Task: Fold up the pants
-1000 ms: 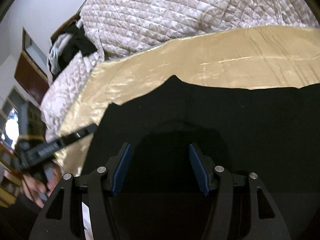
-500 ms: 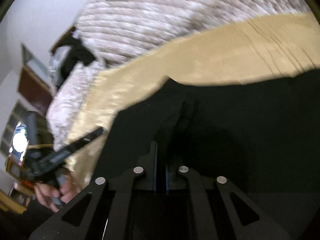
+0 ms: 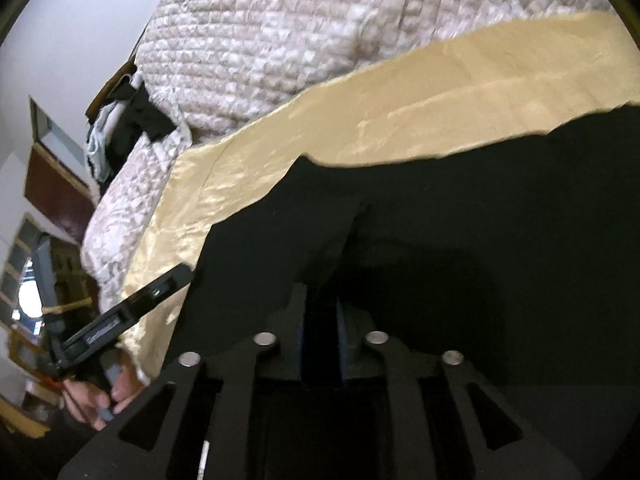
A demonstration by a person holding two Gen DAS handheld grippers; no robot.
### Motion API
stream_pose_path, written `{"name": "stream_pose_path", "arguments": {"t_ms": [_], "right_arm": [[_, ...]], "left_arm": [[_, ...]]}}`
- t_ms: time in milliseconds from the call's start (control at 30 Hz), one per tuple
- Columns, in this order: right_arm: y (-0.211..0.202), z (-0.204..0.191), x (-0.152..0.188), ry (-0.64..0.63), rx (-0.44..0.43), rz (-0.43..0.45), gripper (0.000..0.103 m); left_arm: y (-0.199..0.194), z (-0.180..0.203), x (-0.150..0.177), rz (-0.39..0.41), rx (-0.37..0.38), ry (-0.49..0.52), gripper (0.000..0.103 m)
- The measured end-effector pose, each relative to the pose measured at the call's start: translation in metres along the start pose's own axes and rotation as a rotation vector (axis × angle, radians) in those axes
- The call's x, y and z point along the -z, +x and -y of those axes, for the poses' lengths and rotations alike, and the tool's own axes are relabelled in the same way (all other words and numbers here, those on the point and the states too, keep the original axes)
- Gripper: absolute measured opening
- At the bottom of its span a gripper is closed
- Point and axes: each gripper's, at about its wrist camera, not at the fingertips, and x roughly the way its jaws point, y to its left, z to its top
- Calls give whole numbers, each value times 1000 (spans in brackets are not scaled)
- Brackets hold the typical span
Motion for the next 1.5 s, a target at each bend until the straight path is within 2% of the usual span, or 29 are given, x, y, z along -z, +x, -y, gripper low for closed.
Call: {"name": "stream_pose_path", "arguments": {"t_ms": [67,167,267,367,433,467,600,667,733,833,900,933,1067,1167,1233,1300,1500], "right_arm": [[-10,-2,-1,-33,19,32,16],[-18,-12,2,-89,-24,43,16],[1,-19,12,-147,-16,-83,16],[-2,-19,12,-159,25,-65,16],[-9,-19,7,-183,108,-15,16],[-9,-19,4,-184,117,-6,16],[-4,-27,-9,-181,57,21,16],[11,-32,-16,-191,74,7,16],[30,-26,-20,-164,126,-34,16],[30,-13,-25,-98,151,-20,16],[23,-13,-25,-105,169,-9,16],[17,-16,-21,-132,180,1,16],[-7,-25,2,-203,131,25,16],[-16,-36,26,-276,123,4,16],[-15,-39,44,-319,137,-27,16],[-22,-42,58,-369,161,4,16],[-24,-43,67,-387,186,18,17]], "left_arm": [[-3,3,5,-3,23,2,43],[-5,11,17,-28,49,30,43],[-1,18,33,-76,43,66,43],[-3,24,41,-76,23,114,43],[-3,26,40,-83,21,125,43],[-2,25,38,-85,25,118,43],[5,21,16,-53,12,89,43],[16,18,4,-50,11,72,43],[34,13,-4,-75,-9,49,43],[38,16,-2,-69,-27,64,43],[31,20,3,-67,-32,93,43],[27,21,6,-68,-28,95,43],[8,23,24,-65,0,111,43],[-2,25,38,-64,-4,137,43],[-8,25,47,-54,-11,139,43],[-13,25,54,-45,-16,134,43],[-22,26,68,-26,-37,145,43]]}}
